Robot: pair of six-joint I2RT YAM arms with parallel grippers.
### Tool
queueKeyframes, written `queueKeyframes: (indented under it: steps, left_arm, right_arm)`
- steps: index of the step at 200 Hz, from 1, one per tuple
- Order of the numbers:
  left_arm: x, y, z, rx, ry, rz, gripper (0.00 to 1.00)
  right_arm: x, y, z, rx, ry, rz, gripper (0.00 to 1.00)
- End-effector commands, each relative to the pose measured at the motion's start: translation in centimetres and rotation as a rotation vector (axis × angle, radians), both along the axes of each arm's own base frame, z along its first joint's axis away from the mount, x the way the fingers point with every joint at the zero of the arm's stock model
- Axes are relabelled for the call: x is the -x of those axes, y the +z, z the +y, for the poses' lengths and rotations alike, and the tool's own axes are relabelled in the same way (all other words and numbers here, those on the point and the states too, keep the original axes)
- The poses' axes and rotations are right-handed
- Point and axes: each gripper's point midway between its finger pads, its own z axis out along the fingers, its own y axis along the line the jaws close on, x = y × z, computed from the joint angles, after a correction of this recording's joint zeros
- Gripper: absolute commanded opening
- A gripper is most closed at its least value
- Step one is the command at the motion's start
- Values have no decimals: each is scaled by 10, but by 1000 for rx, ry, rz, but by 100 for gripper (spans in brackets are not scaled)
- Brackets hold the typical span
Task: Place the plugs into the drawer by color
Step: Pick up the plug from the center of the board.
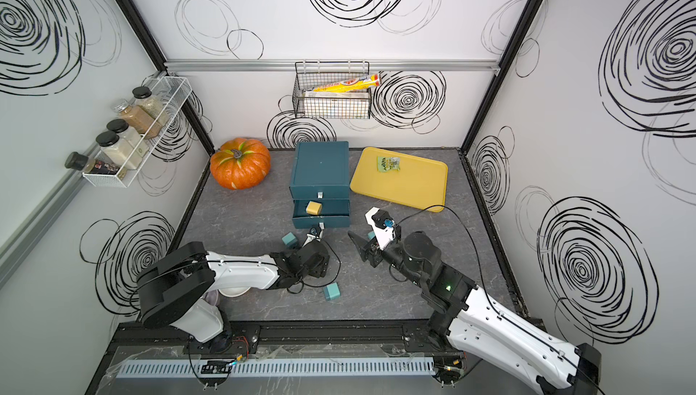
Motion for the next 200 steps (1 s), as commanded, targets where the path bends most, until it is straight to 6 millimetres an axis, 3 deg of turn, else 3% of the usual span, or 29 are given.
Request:
queueKeyframes:
  steps: [1,30,88,100,117,146,167,200]
  left_arm:
    - [1,-6,2,-26,12,20,79]
    - [-4,-7,2,-60,28,7,65]
    - [-5,-20,2,-105,26,34,62]
    - [-5,-21,2,-111,26,37,53]
    - [-3,-22,1,-111,23,48,28]
    - [3,-18,-1,-96,7,44,27]
    - [14,0,-12,-34,-36,21,0]
    - [28,81,-47,210,-162,-58,0]
  right_arm:
    - [0,4,-1,-24,-3,-12,69]
    - [0,5,-2,-27,-10,-13,69]
    - [-1,4,-3,-27,-15,-15,69]
    - [-1,5,-3,-28,-14,-15,69]
    - [0,5,-3,-29,-12,-15,69]
    - [-1,5,-3,-28,-15,-17,69]
    - [-1,4,-4,-31,-19,-17,69]
    - [-4,2,-7,-32,-46,-15,69]
